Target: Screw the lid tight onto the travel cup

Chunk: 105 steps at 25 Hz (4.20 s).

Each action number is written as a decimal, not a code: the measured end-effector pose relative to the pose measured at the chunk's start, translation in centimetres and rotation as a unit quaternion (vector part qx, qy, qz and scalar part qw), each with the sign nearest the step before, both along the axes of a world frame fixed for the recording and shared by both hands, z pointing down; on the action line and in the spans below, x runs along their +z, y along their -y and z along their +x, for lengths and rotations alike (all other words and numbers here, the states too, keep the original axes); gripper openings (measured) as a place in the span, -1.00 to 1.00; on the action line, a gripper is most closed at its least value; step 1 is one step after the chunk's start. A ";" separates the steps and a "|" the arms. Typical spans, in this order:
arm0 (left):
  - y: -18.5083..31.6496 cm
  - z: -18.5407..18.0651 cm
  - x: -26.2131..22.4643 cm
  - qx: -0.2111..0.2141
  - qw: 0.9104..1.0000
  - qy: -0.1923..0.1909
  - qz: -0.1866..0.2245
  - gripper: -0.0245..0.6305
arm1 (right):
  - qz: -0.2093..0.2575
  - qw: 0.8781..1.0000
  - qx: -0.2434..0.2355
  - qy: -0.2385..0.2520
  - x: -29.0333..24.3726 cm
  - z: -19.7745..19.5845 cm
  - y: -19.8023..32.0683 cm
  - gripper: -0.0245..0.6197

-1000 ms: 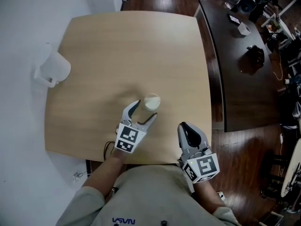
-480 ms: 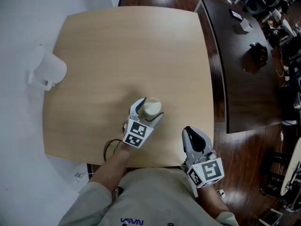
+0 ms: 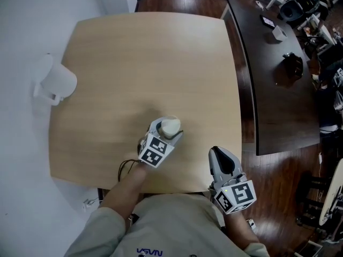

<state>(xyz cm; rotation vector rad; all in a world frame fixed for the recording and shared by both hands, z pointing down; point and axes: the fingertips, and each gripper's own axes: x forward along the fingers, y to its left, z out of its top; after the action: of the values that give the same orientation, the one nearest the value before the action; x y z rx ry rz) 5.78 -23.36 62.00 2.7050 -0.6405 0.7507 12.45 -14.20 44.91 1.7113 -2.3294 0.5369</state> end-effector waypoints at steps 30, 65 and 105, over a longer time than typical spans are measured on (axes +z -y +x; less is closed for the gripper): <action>-20.6 -6.5 -18.6 0.408 0.912 -0.016 -0.045 0.04 | 0.081 0.766 -0.630 0.097 -16.4 -17.4 -7.6 0.10; -4.7 -7.0 -14.1 -0.185 0.976 0.045 0.106 0.04 | 0.140 0.979 -0.141 0.037 -11.3 -14.8 3.2 -0.06; -20.9 -5.3 -21.7 0.441 0.886 -0.094 -0.108 0.04 | 0.080 0.796 -0.586 0.127 -17.7 -16.1 -6.8 -0.02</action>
<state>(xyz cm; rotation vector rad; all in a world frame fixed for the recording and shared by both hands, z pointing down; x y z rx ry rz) 0.52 -2.47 40.28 2.7213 0.7456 0.6495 -3.66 -7.41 27.17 -0.0491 -3.0468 0.2949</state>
